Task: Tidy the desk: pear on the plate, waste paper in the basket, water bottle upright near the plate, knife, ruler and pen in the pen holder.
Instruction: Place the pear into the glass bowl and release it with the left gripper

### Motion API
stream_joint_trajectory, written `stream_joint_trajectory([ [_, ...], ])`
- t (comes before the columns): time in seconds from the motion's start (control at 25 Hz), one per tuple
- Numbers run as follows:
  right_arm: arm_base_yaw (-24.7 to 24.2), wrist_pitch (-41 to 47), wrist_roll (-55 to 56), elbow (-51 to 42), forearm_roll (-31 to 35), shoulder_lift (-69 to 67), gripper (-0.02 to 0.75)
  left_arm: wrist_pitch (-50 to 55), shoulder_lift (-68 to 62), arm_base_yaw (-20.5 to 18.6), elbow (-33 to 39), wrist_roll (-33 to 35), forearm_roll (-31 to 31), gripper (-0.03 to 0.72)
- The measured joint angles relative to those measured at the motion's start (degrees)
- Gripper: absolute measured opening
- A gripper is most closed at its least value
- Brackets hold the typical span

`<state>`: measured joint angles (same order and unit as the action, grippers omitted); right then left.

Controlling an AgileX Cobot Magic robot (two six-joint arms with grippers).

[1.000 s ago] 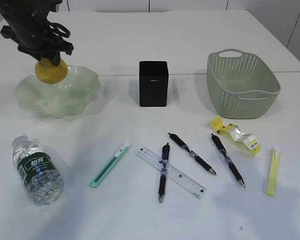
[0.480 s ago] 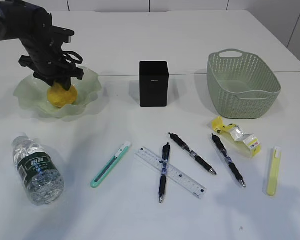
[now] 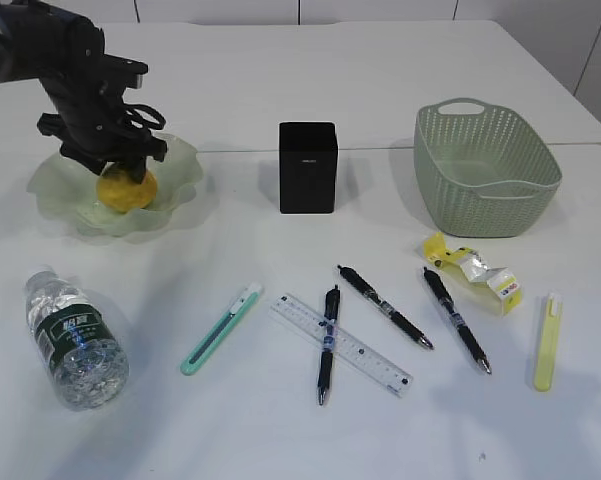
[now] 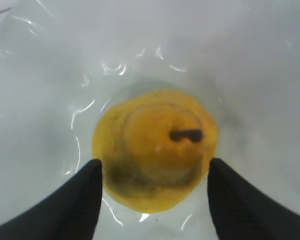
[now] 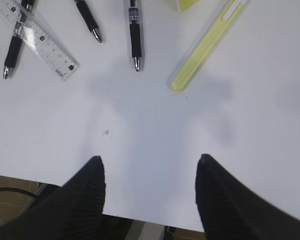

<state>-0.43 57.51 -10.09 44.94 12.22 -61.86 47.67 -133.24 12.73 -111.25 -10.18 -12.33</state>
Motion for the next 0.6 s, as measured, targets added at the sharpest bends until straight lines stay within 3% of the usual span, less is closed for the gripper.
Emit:
stream_joint_trajectory([
  [0.2, 0.00, 0.00, 0.00, 0.00, 0.00, 0.00, 0.428, 2.23, 0.09, -0.10, -2.49, 0.00, 0.00, 0.553],
  [0.6, 0.00, 0.63, 0.00, 1.61, 0.00, 0.00, 0.428, 9.51, 8.19, -0.10, -2.60, 0.15, 0.23, 0.569],
])
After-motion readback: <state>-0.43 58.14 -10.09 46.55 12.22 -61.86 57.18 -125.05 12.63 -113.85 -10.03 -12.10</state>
